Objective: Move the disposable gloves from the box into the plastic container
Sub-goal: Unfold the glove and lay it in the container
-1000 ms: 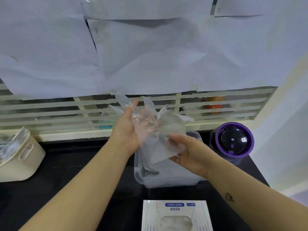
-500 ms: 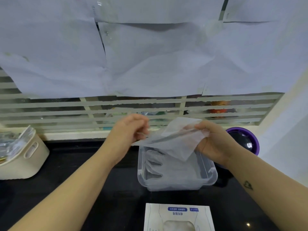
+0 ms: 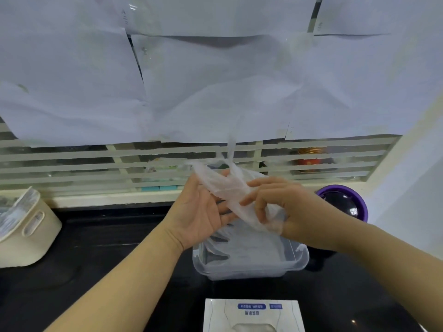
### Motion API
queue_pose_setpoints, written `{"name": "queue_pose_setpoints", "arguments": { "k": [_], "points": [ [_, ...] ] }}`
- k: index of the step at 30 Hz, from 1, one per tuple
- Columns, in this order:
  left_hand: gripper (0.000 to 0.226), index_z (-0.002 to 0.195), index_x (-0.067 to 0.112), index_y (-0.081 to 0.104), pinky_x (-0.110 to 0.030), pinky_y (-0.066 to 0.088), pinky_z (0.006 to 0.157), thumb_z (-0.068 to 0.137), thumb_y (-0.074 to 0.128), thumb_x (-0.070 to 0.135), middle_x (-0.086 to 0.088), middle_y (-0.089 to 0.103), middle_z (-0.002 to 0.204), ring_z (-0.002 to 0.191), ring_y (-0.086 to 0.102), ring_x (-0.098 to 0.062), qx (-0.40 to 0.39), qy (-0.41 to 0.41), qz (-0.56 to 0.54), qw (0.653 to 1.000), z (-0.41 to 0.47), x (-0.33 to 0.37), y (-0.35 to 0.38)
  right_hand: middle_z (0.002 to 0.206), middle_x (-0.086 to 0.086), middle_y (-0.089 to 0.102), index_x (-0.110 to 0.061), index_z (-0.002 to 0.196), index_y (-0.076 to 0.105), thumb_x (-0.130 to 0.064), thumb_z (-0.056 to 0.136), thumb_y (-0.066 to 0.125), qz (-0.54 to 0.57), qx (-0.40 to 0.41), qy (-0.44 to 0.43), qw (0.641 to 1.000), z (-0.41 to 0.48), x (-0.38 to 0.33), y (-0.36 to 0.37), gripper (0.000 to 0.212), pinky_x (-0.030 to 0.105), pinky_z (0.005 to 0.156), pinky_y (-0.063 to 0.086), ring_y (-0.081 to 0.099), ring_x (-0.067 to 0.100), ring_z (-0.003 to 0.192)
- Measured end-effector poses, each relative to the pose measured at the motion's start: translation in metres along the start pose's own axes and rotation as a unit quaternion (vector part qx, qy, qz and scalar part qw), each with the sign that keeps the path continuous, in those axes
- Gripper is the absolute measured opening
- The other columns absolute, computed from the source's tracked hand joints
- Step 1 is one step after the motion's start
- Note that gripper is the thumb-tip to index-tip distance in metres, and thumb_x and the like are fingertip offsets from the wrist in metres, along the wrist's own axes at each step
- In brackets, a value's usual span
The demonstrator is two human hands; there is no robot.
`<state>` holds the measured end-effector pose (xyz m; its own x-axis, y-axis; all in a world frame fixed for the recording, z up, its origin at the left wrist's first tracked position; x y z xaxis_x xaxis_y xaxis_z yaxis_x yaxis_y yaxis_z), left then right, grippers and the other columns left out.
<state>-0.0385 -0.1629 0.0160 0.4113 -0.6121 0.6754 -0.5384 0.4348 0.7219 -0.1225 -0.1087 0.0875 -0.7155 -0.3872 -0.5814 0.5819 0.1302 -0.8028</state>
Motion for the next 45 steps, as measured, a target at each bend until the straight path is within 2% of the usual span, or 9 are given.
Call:
{"name": "queue_pose_setpoints", "arguments": {
  "k": [9,13,17,24,30,36,40,42,45],
  "points": [
    [0.105,0.141,0.007,0.048,-0.051,0.037,0.107,0.064,0.068,0.075,-0.029,0.048,0.139,0.122,0.049,-0.039,-0.058,-0.047,0.092,0.993,0.002,-0.013,0.007,0.130,-0.018,0.056,-0.033,0.078,0.055,-0.004,0.081,0.069,-0.040,0.013,-0.056,0.998,-0.007,-0.008,0.008,0.032,0.004,0.109,0.016,0.030,-0.009,0.134],
    [0.116,0.130,0.013,0.063,-0.036,0.048,0.086,0.046,0.056,0.093,-0.013,0.059,0.086,0.074,0.053,-0.018,-0.057,-0.095,0.197,0.974,-0.003,-0.021,-0.009,0.121,-0.028,0.055,-0.035,0.076,0.054,-0.004,0.085,0.060,0.017,0.074,-0.036,0.996,-0.011,-0.007,-0.003,0.032,0.007,0.101,0.034,0.043,-0.008,0.125],
    [0.120,0.121,0.021,0.069,-0.031,0.042,0.106,0.035,0.044,0.100,0.005,0.066,0.123,0.119,0.058,-0.010,-0.073,-0.129,0.335,0.931,-0.017,-0.019,-0.021,0.101,-0.035,0.062,-0.040,0.078,0.055,-0.003,0.087,0.062,0.038,0.081,0.002,0.996,-0.009,0.007,-0.006,0.038,0.028,0.092,0.052,0.064,0.016,0.104],
    [0.064,0.136,0.038,0.053,-0.015,0.038,0.104,0.079,0.049,0.067,0.023,0.051,0.137,0.124,0.047,0.008,-0.029,-0.074,0.586,0.806,-0.016,-0.008,-0.007,0.099,-0.015,0.071,-0.034,0.079,0.059,-0.025,0.087,0.053,0.016,0.068,-0.038,0.997,-0.005,0.000,0.005,0.013,0.002,0.103,0.025,0.057,-0.003,0.108],
    [0.048,0.090,0.025,0.077,-0.050,0.045,0.102,0.077,0.055,0.065,-0.005,0.074,0.099,0.100,0.067,-0.025,0.200,0.000,0.432,0.880,-0.003,0.010,-0.036,0.105,-0.021,0.068,-0.036,0.083,0.060,-0.036,0.085,0.048,-0.012,0.053,-0.063,0.997,-0.013,0.008,0.016,0.012,0.014,0.107,0.029,0.042,-0.013,0.121],
    [0.029,0.094,0.018,0.074,-0.046,0.053,0.093,0.100,0.049,0.032,-0.007,0.074,0.095,0.097,0.068,-0.025,0.271,0.113,0.361,0.885,-0.005,0.037,-0.045,0.099,-0.024,0.065,-0.037,0.085,0.061,-0.026,0.087,0.063,0.037,0.039,0.112,0.992,-0.031,0.067,0.031,0.011,0.023,0.100,0.046,0.056,-0.007,0.104],
    [0.025,0.106,0.041,0.062,-0.028,0.056,0.082,0.103,0.038,0.034,0.008,0.075,0.096,0.079,0.070,-0.010,0.225,0.144,0.414,0.870,-0.006,0.044,-0.031,0.114,-0.001,0.065,-0.027,0.118,0.053,-0.043,0.076,0.066,0.409,-0.011,0.335,0.849,-0.046,0.097,0.064,0.047,0.038,0.097,0.051,0.064,0.012,0.106],
    [0.024,0.111,0.042,0.059,-0.038,0.057,0.083,0.102,0.038,0.034,0.003,0.075,0.102,0.064,0.068,-0.017,0.199,0.136,0.400,0.884,-0.004,0.040,-0.029,0.119,0.011,0.064,-0.027,0.113,0.054,-0.047,0.073,0.060,0.574,0.021,0.352,0.739,-0.040,0.089,0.075,0.045,0.045,0.100,0.047,0.061,0.026,0.112],
    [0.026,0.119,0.044,0.055,-0.039,0.054,0.079,0.103,0.036,0.035,0.004,0.074,0.105,0.064,0.061,-0.018,0.175,0.124,0.399,0.891,-0.003,0.032,-0.028,0.120,0.017,0.065,-0.016,0.125,0.054,-0.047,0.075,0.060,0.640,0.059,0.343,0.685,-0.025,0.084,0.079,0.060,0.045,0.099,0.048,0.062,0.032,0.112]
  ]
}}
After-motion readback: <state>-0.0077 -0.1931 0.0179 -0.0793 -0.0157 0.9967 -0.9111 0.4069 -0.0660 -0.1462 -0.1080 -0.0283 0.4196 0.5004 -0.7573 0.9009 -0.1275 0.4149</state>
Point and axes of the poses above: each hand's wrist, its own z-axis towards the middle knuckle, its own y-axis out of the palm, x = y × z, the point moved 10 cm from there along z, towards the middle knuckle
